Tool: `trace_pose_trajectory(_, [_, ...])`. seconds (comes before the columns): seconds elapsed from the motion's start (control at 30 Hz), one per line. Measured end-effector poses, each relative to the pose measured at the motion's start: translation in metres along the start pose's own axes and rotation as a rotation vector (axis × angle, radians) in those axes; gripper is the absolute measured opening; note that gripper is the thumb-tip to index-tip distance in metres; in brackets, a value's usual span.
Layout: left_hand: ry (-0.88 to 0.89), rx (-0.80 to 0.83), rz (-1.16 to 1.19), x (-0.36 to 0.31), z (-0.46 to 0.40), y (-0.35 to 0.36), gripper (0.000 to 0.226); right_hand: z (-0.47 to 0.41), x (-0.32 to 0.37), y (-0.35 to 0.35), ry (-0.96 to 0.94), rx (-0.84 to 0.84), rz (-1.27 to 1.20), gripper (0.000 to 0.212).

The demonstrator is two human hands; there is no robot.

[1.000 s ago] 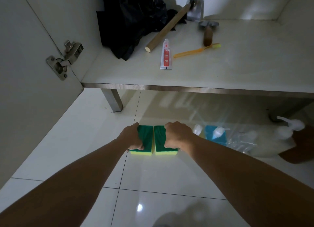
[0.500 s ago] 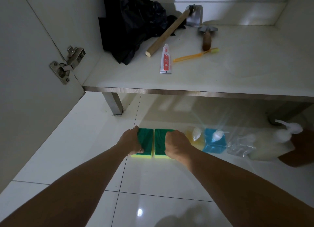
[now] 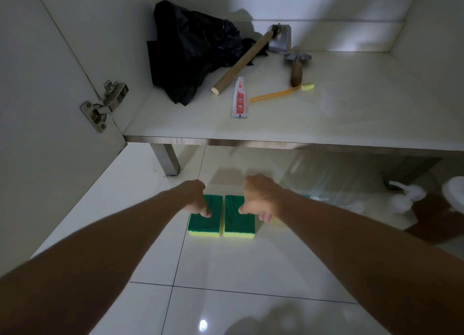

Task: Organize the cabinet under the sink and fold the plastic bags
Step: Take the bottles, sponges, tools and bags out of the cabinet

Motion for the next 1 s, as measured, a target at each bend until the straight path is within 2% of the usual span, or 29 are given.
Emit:
trace_pose_trajectory(0.07, [0.028, 0.138, 0.023, -0.011, 0.014, -0.029, 0.076, 0.003, 0.003, -0.026, -0.008, 0.105, -0.038, 0.030])
trace_pose_trajectory(0.17, [0.062, 0.349, -0.023, -0.031, 0.035, -0.073, 0.054, 0.009, 0.003, -0.066, 0.025, 0.253, -0.029, 0.051])
trace_pose_trajectory(0.23, [0.084, 0.390, -0.036, -0.045, 0.047, -0.103, 0.042, 0.018, 0.001, -0.098, 0.004, 0.254, -0.043, 0.049])
trace_pose_trajectory(0.3, [0.118, 0.356, -0.021, -0.062, 0.055, -0.132, 0.032, 0.026, -0.003, -0.130, -0.024, 0.176, -0.071, 0.042])
trace_pose_trajectory(0.4, [0.167, 0.231, 0.034, -0.088, 0.054, -0.172, 0.026, 0.029, -0.020, -0.171, -0.001, 0.061, -0.116, 0.034])
trace_pose_trajectory(0.6, [0.282, -0.181, 0.150, -0.121, 0.028, -0.216, 0.031, 0.016, -0.055, -0.216, 0.058, -0.133, -0.160, 0.023])
trace_pose_trajectory(0.8, [0.270, -0.548, 0.033, -0.135, -0.017, -0.236, 0.027, -0.015, -0.086, -0.252, 0.148, -0.313, -0.325, 0.025])
trace_pose_trajectory(0.93, [0.189, -0.676, 0.052, -0.131, -0.063, -0.243, 0.032, -0.044, -0.095, -0.268, 0.142, -0.447, -0.318, 0.021])
trace_pose_trajectory(1.0, [0.164, -0.725, 0.073, -0.127, -0.084, -0.247, 0.024, -0.059, -0.097, -0.273, 0.150, -0.530, -0.292, 0.016])
Point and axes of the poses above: each hand's wrist, its own z-axis away from the middle knuckle, its own y-axis out of the palm, x = y × z, the point moved 2 cm from there along -z, towards the middle knuckle, and after that the axes turned 2 degrees about -z, right-handed, at the moved point
